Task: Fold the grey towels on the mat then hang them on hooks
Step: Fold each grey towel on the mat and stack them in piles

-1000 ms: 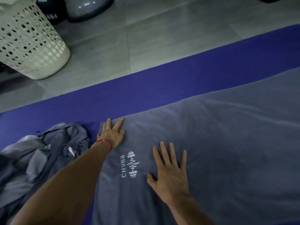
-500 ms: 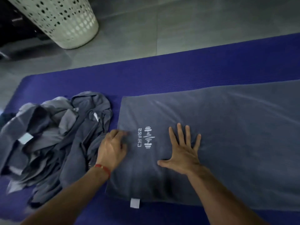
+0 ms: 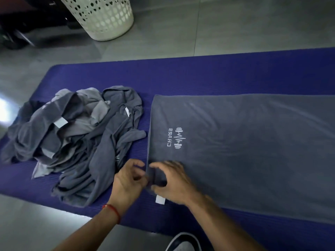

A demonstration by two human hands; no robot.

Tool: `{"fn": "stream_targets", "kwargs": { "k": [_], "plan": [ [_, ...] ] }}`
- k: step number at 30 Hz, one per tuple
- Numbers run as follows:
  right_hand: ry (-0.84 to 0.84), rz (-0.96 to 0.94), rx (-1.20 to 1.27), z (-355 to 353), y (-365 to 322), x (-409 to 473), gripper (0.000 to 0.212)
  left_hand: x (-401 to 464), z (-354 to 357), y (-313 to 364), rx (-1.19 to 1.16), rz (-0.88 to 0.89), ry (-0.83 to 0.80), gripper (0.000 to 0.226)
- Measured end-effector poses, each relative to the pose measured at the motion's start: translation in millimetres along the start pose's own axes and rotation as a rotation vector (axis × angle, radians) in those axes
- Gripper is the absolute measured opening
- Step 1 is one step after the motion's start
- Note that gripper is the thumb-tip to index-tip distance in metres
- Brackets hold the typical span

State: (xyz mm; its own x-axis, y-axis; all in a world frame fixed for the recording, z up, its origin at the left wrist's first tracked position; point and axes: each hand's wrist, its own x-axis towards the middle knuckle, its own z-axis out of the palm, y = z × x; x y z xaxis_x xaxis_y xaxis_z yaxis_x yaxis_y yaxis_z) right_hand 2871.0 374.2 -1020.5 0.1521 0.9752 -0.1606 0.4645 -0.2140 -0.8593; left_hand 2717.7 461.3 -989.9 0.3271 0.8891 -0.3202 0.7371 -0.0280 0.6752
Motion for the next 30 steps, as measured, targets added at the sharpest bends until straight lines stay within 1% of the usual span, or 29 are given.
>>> {"fn": "stream_targets", "kwargs": {
  "k": [1, 2, 4, 5, 6, 7, 9, 10, 11, 13, 16, 18, 21, 23, 25, 27, 29, 30],
  "plan": [
    [0.005, 0.055, 0.173, 1.8, -5.0, -4.8, 0.056, 1.2, 1.1, 13.0, -0.056, -0.024, -0.022, 0.029],
    [0.048, 0.112, 0.3, 2.0, -7.6, -8.3, 0.053, 3.9, 2.4, 24.9, -0.125, -0.049, -0.05, 0.025],
    [0.215, 0.196, 0.41, -5.4, -3.0, -9.3, 0.033, 16.9, 8.9, 45.6, -0.236, -0.072, -0.135, 0.021],
    [0.278, 0.221, 0.413, -13.3, 3.0, -8.7, 0.025, 27.7, 13.7, 53.4, -0.219, -0.051, -0.161, 0.021],
    [0.315, 0.232, 0.384, -23.5, 9.5, -8.2, 0.025, 45.1, 19.2, 59.5, -0.158, -0.004, -0.144, 0.02],
    [0.329, 0.242, 0.326, -34.6, 17.5, -9.3, 0.026, 66.3, 25.2, 65.6, -0.071, 0.065, -0.087, 0.019],
    [0.312, 0.253, 0.201, -56.2, 34.6, -16.1, 0.025, 117.8, 34.5, 76.9, 0.11, 0.205, 0.034, 0.014],
    [0.288, 0.257, 0.162, -66.0, 41.9, -22.5, 0.025, 144.3, 38.4, 82.2, 0.201, 0.264, 0.05, 0.014],
    [0.266, 0.262, 0.137, -74.2, 48.8, -30.1, 0.027, 170.7, 42.9, 86.6, 0.293, 0.307, 0.034, 0.021],
    [0.235, 0.275, 0.102, -86.3, 59.8, -45.3, 0.029, 215.1, 54.0, 99.8, 0.425, 0.305, -0.027, 0.036],
    [0.249, 0.299, 0.084, -95.6, 75.8, -66.3, 0.03, 254.5, 73.2, 127.5, 0.48, 0.261, -0.112, 0.048],
    [0.276, 0.3, 0.095, -100.3, 87.4, -77.8, 0.029, 268.7, 87.4, 143.2, 0.526, 0.305, -0.152, 0.051],
    [0.271, 0.304, 0.065, -107.8, 98.8, -90.3, 0.029, 281.5, 108.7, 163.1, 0.624, 0.46, -0.188, 0.051],
    [0.296, 0.301, 0.056, -114.0, 105.0, -97.0, 0.031, 288.0, 118.7, 174.5, 0.713, 0.5, -0.169, 0.043],
    [0.326, 0.317, 0.043, -125.0, 111.4, -104.4, 0.027, 289.7, 119.8, 184.2, 0.788, 0.518, -0.125, 0.03],
    [0.35, 0.345, 0.029, -140.9, 119.8, -115.1, 0.027, 283.4, 119.3, 193.5, 0.744, 0.581, -0.021, 0.02],
    [0.408, 0.354, -0.014, -162.4, 133.0, -127.7, 0.027, 265.3, 123.2, 207.6, 0.556, 0.623, 0.103, 0.015],
    [0.44, 0.37, -0.049, -176.3, 141.1, -136.0, 0.026, 252.5, 129.0, 218.0, 0.432, 0.631, 0.132, 0.014]
  ]
}}
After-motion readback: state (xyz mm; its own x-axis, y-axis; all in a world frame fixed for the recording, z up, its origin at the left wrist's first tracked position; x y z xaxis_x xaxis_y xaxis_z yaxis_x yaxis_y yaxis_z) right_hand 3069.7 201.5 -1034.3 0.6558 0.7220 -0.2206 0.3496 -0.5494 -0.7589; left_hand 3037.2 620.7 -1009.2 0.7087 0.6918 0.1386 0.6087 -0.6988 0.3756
